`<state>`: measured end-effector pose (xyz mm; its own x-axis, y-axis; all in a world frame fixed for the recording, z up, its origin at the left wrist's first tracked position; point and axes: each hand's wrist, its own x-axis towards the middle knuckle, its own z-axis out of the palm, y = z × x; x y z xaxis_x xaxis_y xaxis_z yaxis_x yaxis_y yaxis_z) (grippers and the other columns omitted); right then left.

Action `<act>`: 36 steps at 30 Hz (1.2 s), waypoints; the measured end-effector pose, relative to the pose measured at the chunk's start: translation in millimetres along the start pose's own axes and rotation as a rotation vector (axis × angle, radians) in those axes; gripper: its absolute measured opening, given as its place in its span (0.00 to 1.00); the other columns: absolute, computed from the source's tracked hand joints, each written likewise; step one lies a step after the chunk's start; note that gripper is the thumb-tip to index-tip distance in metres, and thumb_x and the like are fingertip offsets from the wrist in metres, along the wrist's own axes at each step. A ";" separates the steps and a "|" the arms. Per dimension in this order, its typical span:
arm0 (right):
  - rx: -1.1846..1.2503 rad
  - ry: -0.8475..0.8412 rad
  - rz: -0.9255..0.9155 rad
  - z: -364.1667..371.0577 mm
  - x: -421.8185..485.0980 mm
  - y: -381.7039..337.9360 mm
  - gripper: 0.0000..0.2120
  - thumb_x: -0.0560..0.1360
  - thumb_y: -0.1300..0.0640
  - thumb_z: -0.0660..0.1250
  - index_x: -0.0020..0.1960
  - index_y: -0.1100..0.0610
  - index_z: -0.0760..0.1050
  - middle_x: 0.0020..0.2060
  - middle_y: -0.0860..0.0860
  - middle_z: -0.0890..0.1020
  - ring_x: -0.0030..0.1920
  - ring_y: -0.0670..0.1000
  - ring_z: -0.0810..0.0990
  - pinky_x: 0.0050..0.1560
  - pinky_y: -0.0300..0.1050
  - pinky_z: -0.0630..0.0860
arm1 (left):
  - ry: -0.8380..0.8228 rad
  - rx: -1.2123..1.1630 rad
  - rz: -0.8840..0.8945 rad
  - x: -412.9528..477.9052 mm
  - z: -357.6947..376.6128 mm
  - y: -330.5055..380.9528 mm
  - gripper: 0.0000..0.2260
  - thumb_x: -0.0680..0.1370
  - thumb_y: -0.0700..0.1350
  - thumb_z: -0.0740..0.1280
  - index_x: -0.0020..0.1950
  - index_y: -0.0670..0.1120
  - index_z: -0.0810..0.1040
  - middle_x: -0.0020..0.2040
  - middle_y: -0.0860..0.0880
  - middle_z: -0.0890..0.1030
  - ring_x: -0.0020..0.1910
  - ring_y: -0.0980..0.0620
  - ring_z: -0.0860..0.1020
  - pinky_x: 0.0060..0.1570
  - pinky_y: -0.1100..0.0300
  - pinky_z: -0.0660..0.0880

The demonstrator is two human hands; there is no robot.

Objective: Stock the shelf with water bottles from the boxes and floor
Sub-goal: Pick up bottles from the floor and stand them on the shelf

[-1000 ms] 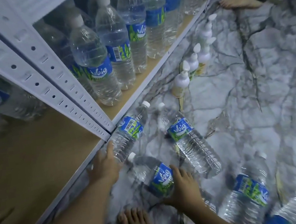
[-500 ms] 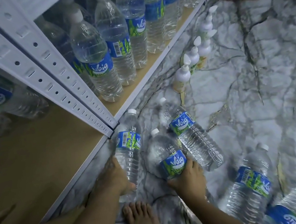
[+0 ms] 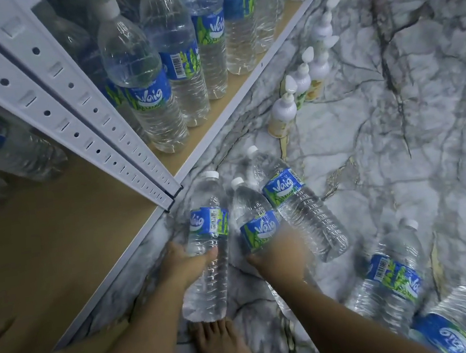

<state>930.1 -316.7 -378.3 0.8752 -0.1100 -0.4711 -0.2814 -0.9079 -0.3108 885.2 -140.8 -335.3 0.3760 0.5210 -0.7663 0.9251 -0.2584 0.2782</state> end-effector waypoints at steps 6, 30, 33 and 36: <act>0.069 -0.127 0.006 -7.3 11.5 17.0 0.39 0.63 0.41 0.72 0.68 0.54 0.62 0.59 0.56 0.77 0.61 0.59 0.75 0.61 0.49 0.71 | -0.135 0.061 -0.019 -4.0 21.7 17.4 0.53 0.66 0.65 0.74 0.79 0.45 0.49 0.79 0.41 0.56 0.76 0.41 0.59 0.73 0.47 0.59; 0.129 -0.092 0.062 -16.7 -4.4 3.9 0.35 0.64 0.43 0.72 0.64 0.56 0.64 0.61 0.55 0.74 0.62 0.60 0.73 0.61 0.53 0.73 | 0.050 0.031 0.094 -45.2 5.8 30.8 0.39 0.50 0.61 0.80 0.58 0.46 0.78 0.53 0.45 0.81 0.52 0.45 0.80 0.45 0.59 0.75; 0.217 -0.144 0.047 -34.4 -10.4 5.4 0.36 0.60 0.42 0.72 0.64 0.55 0.67 0.58 0.55 0.78 0.60 0.58 0.77 0.58 0.51 0.76 | 0.060 0.049 0.166 -71.9 -15.9 36.9 0.33 0.49 0.60 0.79 0.50 0.49 0.80 0.48 0.48 0.82 0.48 0.47 0.80 0.48 0.56 0.79; 0.262 -0.111 -0.015 -56.1 -26.3 10.4 0.35 0.58 0.44 0.75 0.60 0.54 0.69 0.50 0.53 0.81 0.53 0.57 0.81 0.47 0.45 0.75 | 0.093 0.071 0.271 -93.9 -40.3 41.2 0.37 0.45 0.61 0.78 0.52 0.52 0.77 0.50 0.49 0.80 0.49 0.48 0.79 0.49 0.56 0.79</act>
<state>926.2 -345.9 -322.8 0.8359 -0.0389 -0.5475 -0.3732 -0.7718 -0.5149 890.2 -167.7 -228.6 0.6150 0.4964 -0.6126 0.7855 -0.4529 0.4216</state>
